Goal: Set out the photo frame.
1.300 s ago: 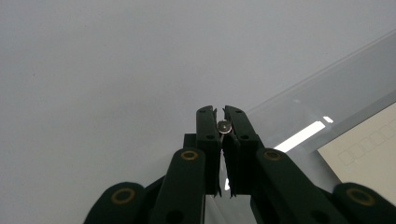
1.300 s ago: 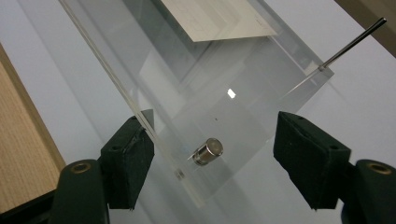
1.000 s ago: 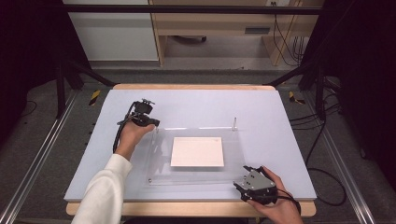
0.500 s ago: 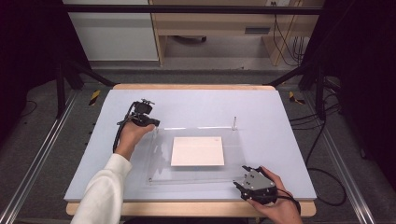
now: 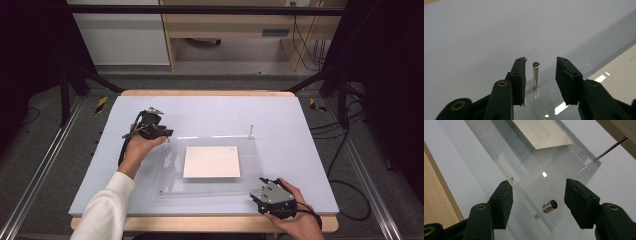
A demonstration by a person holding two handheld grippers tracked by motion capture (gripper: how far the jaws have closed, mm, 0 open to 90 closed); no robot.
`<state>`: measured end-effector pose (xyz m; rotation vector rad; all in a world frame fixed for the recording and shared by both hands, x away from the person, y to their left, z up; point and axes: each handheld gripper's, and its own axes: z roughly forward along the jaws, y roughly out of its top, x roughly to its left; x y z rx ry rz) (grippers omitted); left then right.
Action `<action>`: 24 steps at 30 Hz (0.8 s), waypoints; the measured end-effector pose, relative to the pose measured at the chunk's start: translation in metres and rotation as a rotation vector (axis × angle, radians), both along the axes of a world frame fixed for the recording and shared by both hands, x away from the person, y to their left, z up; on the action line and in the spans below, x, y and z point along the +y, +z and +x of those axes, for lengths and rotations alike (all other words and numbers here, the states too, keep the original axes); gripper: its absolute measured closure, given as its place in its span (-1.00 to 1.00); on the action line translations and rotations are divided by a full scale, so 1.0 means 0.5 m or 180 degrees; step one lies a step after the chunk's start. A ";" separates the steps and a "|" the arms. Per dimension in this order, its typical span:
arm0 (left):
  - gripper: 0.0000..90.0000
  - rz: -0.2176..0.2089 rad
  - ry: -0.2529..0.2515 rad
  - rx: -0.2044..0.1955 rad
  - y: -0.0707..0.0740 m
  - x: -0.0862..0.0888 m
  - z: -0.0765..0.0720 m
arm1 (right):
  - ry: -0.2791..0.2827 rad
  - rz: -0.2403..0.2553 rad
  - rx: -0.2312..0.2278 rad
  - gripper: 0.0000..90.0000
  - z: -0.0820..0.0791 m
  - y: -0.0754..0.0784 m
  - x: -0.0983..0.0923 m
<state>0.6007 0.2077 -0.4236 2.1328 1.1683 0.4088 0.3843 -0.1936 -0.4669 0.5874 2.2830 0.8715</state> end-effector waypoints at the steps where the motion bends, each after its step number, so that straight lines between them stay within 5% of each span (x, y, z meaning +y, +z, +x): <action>1: 0.32 0.0003 -0.0007 -0.0062 0.004 0.002 -0.008 | 0.0000 0.0000 0.0000 -0.10 0.000 0.000 0.000; 8: 0.14 -0.0143 -0.0118 -0.0445 0.014 0.016 -0.099 | -0.0031 0.0004 -0.0034 -0.07 0.000 0.003 -0.001; 12: 0.09 -0.0156 -0.0196 -0.0559 0.008 0.023 -0.145 | -0.0036 -0.0005 -0.0037 -0.07 0.000 0.003 -0.001; 20: -0.15 0.0122 -0.0415 -0.0912 -0.007 0.033 -0.269 | -0.0059 -0.0012 -0.0046 -0.07 0.001 0.002 -0.001; 24: -0.29 0.0142 -0.0563 -0.1008 -0.002 0.032 -0.316 | -0.0061 0.0005 -0.0066 -0.05 0.001 0.006 -0.001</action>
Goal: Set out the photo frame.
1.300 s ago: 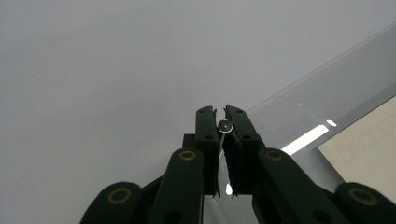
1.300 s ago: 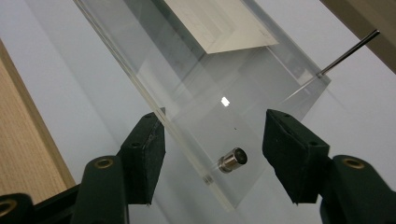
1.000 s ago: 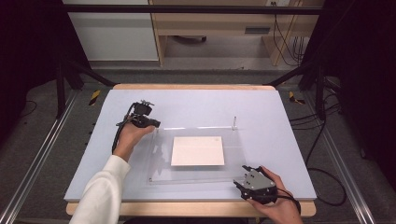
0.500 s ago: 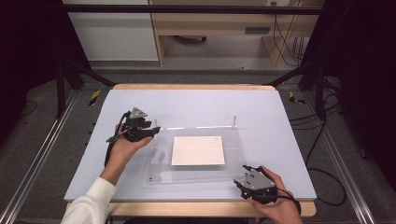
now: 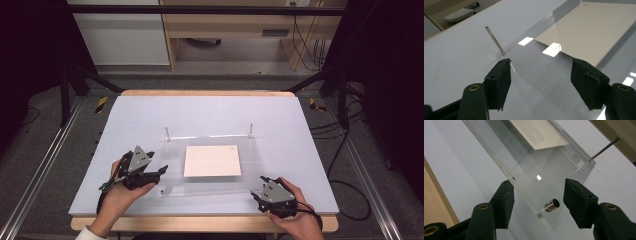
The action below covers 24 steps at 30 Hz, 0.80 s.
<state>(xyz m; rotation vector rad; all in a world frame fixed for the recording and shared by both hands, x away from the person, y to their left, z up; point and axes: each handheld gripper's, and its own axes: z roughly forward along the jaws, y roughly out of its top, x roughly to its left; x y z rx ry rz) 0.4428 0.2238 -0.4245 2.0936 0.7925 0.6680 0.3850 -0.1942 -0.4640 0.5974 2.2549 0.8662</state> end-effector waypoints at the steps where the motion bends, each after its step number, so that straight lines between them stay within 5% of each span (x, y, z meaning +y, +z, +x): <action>1: -0.33 0.0000 0.0000 0.0000 0.000 0.000 0.000 | -0.0008 -0.0002 0.0000 -0.05 0.000 0.000 0.000; 10: -0.62 0.0149 -0.0198 -0.0239 0.008 -0.016 -0.076 | -0.0025 0.0003 0.0010 -0.04 0.000 0.001 0.000; 16: -0.69 0.0203 -0.0339 -0.0284 0.006 -0.036 -0.091 | -0.0031 0.0000 -0.0001 -0.04 0.001 0.001 -0.001; 24: -0.66 0.0626 -0.0661 -0.0446 -0.025 -0.094 -0.112 | -0.0032 -0.0002 -0.0001 -0.04 0.002 0.001 -0.001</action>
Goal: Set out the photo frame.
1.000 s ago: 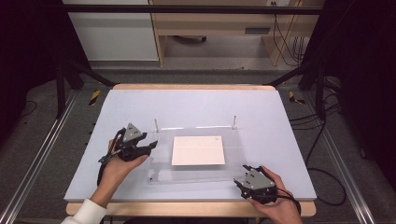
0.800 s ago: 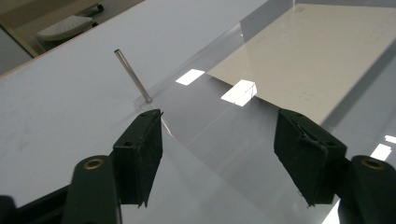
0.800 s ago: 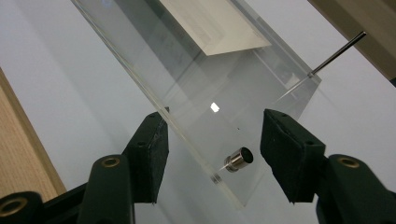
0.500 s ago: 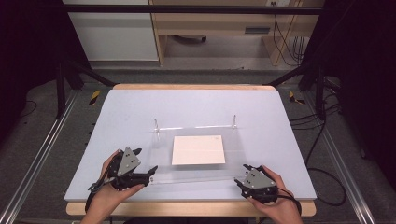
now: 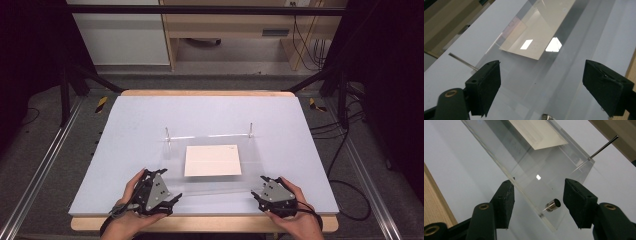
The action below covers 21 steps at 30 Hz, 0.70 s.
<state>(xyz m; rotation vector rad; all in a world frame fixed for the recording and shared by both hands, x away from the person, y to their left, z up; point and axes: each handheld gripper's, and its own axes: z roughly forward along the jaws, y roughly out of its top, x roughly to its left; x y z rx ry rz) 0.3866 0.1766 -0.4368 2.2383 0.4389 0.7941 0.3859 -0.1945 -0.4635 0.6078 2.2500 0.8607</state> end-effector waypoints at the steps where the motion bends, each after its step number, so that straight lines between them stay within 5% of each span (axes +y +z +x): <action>1: -0.65 0.0000 0.0000 0.0000 0.000 0.000 0.000 | 0.0002 0.0001 -0.0002 -0.04 0.000 0.000 0.000; 5: -0.60 0.0338 -0.0103 -0.0095 -0.021 -0.024 -0.006 | 0.0004 0.0002 -0.0002 -0.04 0.000 0.000 0.000; 16: -0.38 0.0677 -0.0120 -0.0262 -0.047 -0.044 -0.002 | -0.0005 0.0002 0.0011 -0.04 0.000 -0.001 0.000; 21: -0.31 0.0725 -0.0085 -0.0265 -0.053 -0.046 0.001 | -0.0001 -0.0013 0.0014 -0.05 0.001 -0.001 0.001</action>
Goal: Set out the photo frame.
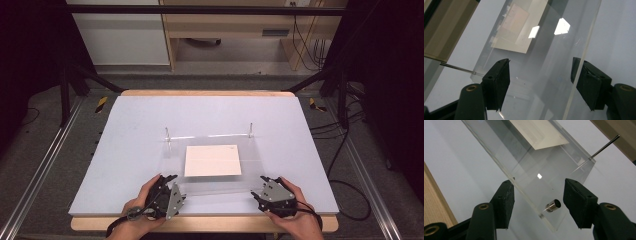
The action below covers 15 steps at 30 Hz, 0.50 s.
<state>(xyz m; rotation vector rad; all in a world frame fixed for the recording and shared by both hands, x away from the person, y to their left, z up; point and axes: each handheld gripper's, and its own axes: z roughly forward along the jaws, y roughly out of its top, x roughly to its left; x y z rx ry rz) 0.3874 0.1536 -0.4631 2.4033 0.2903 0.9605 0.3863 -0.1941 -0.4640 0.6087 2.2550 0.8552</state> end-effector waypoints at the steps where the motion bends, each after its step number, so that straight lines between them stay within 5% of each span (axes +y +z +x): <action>1: -0.27 0.0019 -0.0004 -0.0008 -0.001 0.000 0.001 | 0.0005 0.0010 -0.0004 -0.05 0.000 0.000 0.000; 15: 0.12 -0.0035 -0.0004 0.0057 0.008 -0.001 -0.004 | -0.0007 0.0091 -0.0014 -0.04 0.000 0.005 -0.001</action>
